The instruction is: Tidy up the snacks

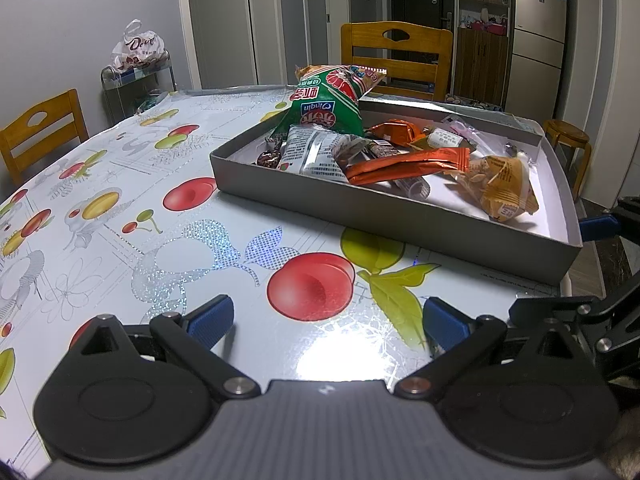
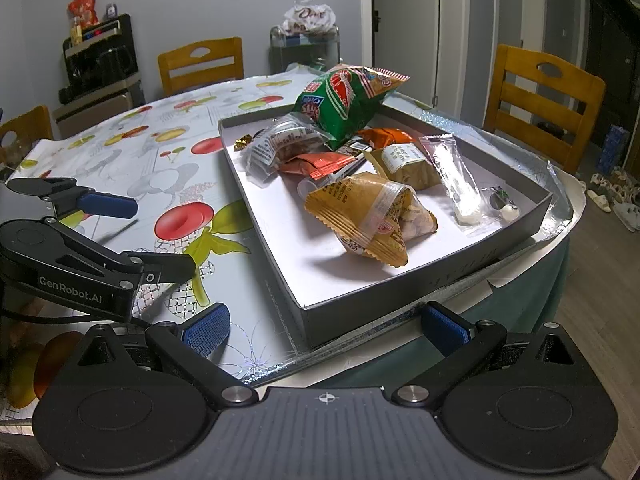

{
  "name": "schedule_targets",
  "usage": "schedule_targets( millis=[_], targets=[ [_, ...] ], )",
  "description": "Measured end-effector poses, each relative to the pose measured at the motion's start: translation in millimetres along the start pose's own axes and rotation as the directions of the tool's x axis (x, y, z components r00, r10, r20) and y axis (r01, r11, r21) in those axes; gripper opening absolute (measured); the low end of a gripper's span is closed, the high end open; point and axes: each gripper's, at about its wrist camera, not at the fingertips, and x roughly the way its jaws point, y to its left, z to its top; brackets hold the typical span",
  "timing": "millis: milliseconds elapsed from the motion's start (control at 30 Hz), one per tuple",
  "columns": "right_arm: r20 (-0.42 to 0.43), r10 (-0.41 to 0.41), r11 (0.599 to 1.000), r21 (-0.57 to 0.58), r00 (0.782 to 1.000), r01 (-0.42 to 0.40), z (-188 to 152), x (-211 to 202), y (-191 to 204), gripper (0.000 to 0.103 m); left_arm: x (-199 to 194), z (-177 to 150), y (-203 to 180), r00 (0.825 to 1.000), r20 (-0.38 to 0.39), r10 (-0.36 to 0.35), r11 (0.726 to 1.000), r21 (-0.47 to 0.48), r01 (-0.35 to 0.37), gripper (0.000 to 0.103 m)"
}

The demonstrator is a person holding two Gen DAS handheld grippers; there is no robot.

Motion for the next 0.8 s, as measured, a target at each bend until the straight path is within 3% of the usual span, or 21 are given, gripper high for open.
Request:
schedule_targets(
  millis=[800],
  targets=[
    [0.001,-0.004,1.0,-0.004,1.0,0.004,-1.0,0.6,0.4,0.103,-1.3,0.6,-2.4,1.0,0.005,-0.019,1.0,0.023,0.019,0.102]
  ],
)
